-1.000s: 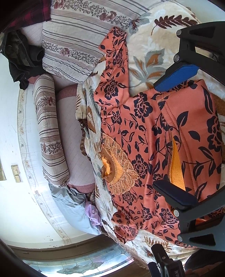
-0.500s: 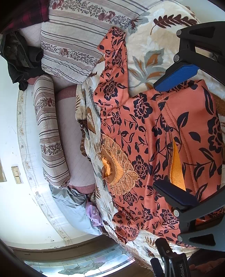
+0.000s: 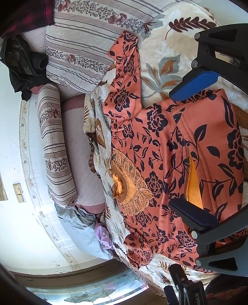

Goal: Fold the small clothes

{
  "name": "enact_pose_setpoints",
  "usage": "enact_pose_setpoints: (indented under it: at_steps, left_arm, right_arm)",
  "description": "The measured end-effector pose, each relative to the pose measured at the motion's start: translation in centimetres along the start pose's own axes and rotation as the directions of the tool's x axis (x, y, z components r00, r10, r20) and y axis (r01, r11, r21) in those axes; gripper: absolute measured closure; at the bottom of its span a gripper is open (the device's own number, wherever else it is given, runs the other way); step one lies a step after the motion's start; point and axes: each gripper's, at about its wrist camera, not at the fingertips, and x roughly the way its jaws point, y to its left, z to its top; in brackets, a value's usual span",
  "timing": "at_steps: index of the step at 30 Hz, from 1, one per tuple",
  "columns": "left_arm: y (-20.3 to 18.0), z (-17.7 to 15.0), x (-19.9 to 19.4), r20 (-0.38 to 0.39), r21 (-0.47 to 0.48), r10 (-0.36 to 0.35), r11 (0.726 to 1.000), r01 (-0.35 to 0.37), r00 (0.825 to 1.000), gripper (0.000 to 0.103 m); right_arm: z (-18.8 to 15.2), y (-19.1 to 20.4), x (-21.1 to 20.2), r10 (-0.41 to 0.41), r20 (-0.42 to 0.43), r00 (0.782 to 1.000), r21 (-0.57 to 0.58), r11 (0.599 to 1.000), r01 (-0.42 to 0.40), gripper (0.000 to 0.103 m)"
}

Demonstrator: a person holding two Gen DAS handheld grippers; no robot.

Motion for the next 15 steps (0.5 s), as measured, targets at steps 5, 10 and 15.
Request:
enact_pose_setpoints:
  at_steps: [5,10,15]
  left_arm:
    - [-0.15,0.12,-0.05,-0.001,0.005,0.001,1.0,-0.001,1.0,0.0]
    - [-0.22,0.17,-0.01,-0.002,0.006,0.001,1.0,-0.001,1.0,0.0]
    - [-0.29,0.18,0.09,-0.003,0.008,-0.001,1.0,0.001,1.0,0.0]
  right_arm:
    - [-0.03,0.01,0.01,0.001,0.0,1.0,-0.001,1.0,-0.001,0.0]
    - [-0.03,-0.06,-0.04,0.001,-0.001,1.0,0.001,1.0,-0.001,0.0]
    - [0.0,-0.09,-0.03,0.004,0.0,1.0,0.003,1.0,-0.004,0.0]
